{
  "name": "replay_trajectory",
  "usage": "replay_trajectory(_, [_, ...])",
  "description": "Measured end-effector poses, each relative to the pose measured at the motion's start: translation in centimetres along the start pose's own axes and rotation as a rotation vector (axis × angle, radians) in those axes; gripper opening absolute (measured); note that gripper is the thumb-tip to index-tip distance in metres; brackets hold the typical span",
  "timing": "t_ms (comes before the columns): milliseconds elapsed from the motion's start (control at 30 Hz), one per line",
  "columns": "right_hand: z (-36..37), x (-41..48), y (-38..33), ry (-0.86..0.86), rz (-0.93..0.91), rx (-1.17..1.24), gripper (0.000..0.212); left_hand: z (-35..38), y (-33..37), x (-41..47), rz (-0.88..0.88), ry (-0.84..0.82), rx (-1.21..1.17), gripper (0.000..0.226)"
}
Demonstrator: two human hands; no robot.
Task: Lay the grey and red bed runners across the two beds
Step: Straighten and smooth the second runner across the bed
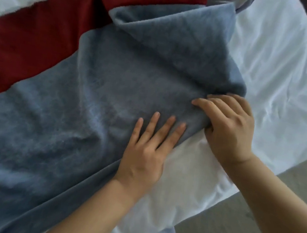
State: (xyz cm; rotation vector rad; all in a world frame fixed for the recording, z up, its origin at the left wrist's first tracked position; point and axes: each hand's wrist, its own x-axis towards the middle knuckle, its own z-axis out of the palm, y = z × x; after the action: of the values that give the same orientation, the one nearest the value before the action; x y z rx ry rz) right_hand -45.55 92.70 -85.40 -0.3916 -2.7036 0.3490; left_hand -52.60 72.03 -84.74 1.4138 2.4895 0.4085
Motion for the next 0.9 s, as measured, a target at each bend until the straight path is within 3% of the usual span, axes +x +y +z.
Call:
replay_trajectory(167, [-2.2,0.6,1.9,0.119,-0.179,0.074,0.014,1.4,1.0,0.0,0.098,-0.072,0.109,0.075])
replay_trajectory(300, [-0.8,-3.1,0.6,-0.219,-0.106,0.055,0.035,3.6,0.2,-1.3,0.097,-0.113,0.182,0.065])
replay_trajectory(500, [0.9,-4.1,-0.2,-0.506,0.098,0.090,0.071,4.9,-0.1,-1.4,0.059,-0.106,0.049,0.062])
replay_trajectory(733, [0.6,-1.0,-1.5,-0.826,0.201,0.052,0.071,4.8,-0.6,-1.0,0.017,-0.189,0.028,0.065])
replay_trajectory(900, [0.6,1.0,-1.4,-1.034,0.161,-0.095,0.088,4.5,0.7,-0.3,-0.086,-0.303,0.094,0.071])
